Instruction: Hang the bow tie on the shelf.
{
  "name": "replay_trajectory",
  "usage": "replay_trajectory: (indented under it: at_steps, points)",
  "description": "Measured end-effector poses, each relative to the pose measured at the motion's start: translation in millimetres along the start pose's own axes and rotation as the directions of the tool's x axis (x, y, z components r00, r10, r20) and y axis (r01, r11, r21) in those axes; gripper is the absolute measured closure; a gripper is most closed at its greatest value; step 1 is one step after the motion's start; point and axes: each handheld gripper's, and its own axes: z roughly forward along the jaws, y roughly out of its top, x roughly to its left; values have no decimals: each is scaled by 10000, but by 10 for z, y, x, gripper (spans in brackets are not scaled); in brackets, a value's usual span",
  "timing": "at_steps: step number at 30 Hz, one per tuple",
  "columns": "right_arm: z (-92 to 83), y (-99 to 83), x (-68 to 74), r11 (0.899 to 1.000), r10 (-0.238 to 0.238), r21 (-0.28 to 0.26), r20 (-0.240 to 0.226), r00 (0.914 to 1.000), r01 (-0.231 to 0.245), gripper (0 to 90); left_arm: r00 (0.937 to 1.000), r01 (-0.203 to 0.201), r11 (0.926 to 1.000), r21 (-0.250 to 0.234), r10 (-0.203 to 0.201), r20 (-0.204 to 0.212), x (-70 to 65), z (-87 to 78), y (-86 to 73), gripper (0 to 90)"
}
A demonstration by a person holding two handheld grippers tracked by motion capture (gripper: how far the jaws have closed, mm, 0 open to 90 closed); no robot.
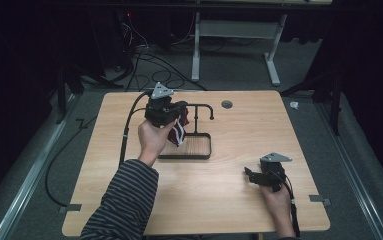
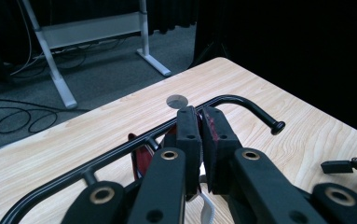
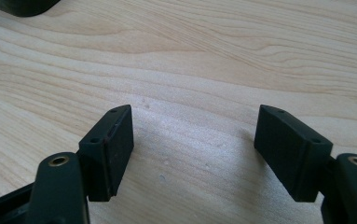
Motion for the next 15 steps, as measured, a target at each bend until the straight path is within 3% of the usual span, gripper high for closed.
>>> replay_trajectory:
  at_steps: [15]
  points:
    - [-1, -1, 1, 10000, 14, 3, -13, 10000, -14, 295, 9998, 23, 9996, 271, -28, 177, -56, 163, 7, 856]
